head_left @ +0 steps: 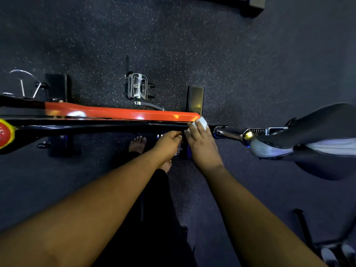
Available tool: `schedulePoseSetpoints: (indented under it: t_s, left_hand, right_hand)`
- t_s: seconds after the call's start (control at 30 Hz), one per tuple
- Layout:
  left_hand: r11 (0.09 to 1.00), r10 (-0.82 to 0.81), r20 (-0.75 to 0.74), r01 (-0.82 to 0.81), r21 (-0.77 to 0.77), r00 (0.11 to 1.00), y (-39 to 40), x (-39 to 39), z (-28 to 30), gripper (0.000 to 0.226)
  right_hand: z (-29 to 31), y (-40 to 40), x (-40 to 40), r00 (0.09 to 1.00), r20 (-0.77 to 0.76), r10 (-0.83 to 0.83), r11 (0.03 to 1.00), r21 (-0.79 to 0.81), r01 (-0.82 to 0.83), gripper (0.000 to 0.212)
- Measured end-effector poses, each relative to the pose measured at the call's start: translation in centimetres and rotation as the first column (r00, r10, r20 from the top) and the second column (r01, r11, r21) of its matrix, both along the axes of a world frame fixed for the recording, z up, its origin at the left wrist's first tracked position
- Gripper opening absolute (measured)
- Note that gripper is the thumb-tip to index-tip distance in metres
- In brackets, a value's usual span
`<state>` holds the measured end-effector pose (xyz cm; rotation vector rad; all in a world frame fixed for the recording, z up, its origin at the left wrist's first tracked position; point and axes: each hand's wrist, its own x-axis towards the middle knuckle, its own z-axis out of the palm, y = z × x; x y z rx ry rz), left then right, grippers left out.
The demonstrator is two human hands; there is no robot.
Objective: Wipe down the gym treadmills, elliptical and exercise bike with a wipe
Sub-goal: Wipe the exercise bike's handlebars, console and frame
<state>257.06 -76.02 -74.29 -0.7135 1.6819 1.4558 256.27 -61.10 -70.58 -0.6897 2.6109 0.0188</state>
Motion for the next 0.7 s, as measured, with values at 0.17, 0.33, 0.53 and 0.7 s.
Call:
schedulePoseSetpoints:
  t_s: [0.17, 0.33, 0.53, 0.7]
  left_hand:
    - [1.000, 0.020, 0.008, -0.020, -0.001, 1.000, 0.0, 0.0, 0.4, 0.034]
    - [1.000, 0.014, -0.036, -0.013, 0.013, 0.999, 0.7, -0.1, -0.2, 0.031]
    - [0.998, 0.047, -0.019, -0.046, 0.044, 0.999, 1.1, 0.4, 0.1, 0.030]
    - [0.995, 0.052, 0.033, -0.055, 0.087, 0.998, 1.8, 0.1, 2.2, 0.031]
  right_hand:
    - [1.2, 1.2, 2.1, 0.960, 0.000, 0.281, 0.944, 0.179, -0.277, 0.056]
    - [-0.2, 0.4, -1.6, 0.986, 0.040, 0.161, 0.972, 0.168, -0.166, 0.059]
    - [0.1, 2.0, 1.8, 0.957, 0.179, -0.227, 0.932, -0.247, 0.267, 0.071]
    - [2.0, 1.8, 5.3, 0.805, 0.346, -0.482, 0.707, -0.390, 0.591, 0.064]
